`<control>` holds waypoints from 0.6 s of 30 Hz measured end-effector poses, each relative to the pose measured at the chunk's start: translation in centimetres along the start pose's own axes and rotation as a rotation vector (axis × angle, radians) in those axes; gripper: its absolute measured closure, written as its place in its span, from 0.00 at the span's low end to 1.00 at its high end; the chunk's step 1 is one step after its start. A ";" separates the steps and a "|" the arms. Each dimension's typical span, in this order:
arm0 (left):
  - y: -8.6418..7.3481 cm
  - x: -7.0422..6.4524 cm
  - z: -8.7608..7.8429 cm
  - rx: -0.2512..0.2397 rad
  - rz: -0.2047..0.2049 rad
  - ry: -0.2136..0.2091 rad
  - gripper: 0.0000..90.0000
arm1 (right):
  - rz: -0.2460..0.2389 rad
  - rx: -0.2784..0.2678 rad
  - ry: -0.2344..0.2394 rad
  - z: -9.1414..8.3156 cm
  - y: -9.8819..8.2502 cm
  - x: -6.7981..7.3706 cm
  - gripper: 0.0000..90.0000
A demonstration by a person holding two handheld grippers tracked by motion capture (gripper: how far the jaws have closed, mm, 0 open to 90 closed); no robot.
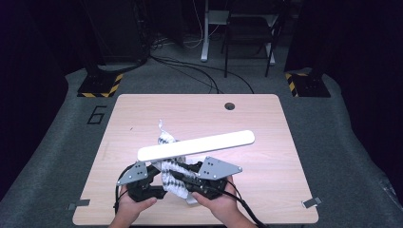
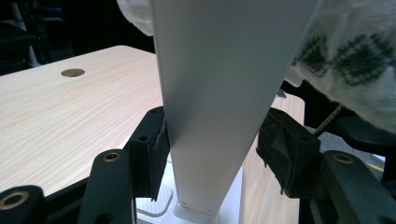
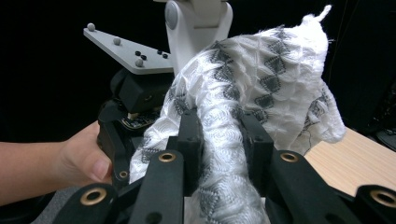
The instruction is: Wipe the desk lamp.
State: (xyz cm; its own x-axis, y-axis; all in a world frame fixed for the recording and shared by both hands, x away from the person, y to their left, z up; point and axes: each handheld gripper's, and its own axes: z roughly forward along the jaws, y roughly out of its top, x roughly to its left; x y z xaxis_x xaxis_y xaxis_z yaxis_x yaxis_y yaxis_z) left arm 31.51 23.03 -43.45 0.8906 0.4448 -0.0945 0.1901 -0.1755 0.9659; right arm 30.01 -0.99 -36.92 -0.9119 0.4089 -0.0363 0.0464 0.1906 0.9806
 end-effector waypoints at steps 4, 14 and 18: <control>0.1 0.0 -0.2 0.014 0.016 0.015 0.57 | -0.005 -0.007 0.004 0.0 0.2 0.1 0.82; 0.1 -0.3 -0.4 0.015 0.019 -0.016 0.56 | 0.003 -0.018 0.006 -0.6 0.3 0.1 0.82; 0.1 -0.1 -0.3 -0.010 0.016 -0.044 0.55 | 0.003 -0.027 0.009 -0.7 0.3 0.3 0.82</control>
State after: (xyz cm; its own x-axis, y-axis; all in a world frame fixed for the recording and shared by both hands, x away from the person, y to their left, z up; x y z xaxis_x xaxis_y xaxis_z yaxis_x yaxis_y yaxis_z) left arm 31.34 23.18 -43.24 0.9110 0.4027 -0.0889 0.1714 -0.1736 0.9698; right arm 29.44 -1.47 -36.53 -0.9154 0.4012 -0.0320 0.0378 0.1649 0.9856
